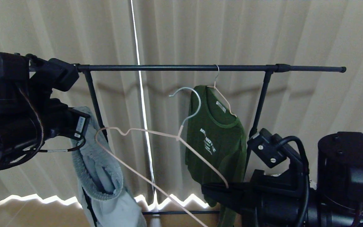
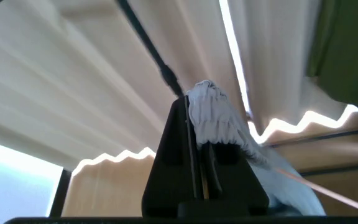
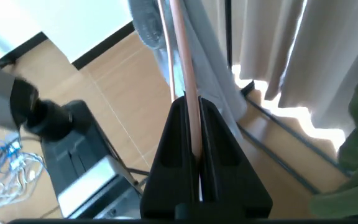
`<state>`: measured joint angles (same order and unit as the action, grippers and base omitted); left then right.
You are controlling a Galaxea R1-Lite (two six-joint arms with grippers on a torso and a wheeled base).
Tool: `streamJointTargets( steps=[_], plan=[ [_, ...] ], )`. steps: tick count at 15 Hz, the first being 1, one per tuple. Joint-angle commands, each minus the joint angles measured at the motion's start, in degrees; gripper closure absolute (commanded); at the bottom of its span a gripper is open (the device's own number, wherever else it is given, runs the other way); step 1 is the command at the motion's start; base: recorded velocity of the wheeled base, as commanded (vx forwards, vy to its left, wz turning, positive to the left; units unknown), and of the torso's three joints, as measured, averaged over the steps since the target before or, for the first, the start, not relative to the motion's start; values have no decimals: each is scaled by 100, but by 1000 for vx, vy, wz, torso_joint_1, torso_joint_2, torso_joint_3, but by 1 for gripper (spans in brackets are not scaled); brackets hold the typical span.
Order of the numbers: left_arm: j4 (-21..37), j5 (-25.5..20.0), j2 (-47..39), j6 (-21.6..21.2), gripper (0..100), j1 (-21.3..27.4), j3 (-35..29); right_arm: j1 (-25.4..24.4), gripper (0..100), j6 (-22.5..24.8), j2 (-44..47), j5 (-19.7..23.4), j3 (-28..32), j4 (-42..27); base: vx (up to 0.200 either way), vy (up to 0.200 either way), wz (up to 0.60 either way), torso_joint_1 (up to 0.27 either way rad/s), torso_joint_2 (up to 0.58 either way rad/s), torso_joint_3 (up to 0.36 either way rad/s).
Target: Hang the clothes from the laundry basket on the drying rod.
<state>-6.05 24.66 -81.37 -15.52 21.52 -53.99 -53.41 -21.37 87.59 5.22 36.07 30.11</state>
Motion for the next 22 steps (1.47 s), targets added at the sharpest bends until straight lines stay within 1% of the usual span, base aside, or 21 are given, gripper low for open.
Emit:
streamJointTargets(
  steps=[1,3,4,5,6,10,14,17,19,20,21,22],
  plan=[
    [-2,4,34,58,100,90,3,-144,100,-60,355,-21,58,162,0,0,0,0,0,0],
    [-19,21,7,58,100,54,-41,-337,100,-69,347,-21,5,258,0,0,0,0,0,0],
    [-19,21,7,58,100,54,-41,-337,100,-69,347,-21,5,258,0,0,0,0,0,0],
    [-19,30,-1,31,100,-25,-129,-522,100,-87,311,-21,-39,267,0,0,0,0,0,0],
    [-19,30,7,23,100,-51,-129,-592,100,-148,303,-21,-30,267,0,0,0,0,0,0],
    [-28,109,7,31,100,-95,-68,-785,100,-298,197,-30,-39,276,0,0,0,0,0,0],
    [-81,153,34,67,100,-86,135,-952,100,-333,92,-38,-48,285,0,0,0,0,0,0],
    [-90,153,34,75,100,-77,143,-987,100,-342,100,-56,-30,302,0,0,0,0,0,0],
    [-90,162,42,84,100,-69,143,-961,100,-324,294,-241,-30,575,0,0,0,0,0,0],
    [-90,162,42,84,100,-69,143,-961,100,-324,294,-241,-30,575,0,0,0,0,0,0],
    [-90,390,51,75,100,-51,143,-812,100,-324,505,-478,23,715,0,0,0,0,0,0],
    [-90,496,42,75,100,-42,143,-776,100,-315,557,-487,14,786,0,0,0,0,0,0]
  ],
)
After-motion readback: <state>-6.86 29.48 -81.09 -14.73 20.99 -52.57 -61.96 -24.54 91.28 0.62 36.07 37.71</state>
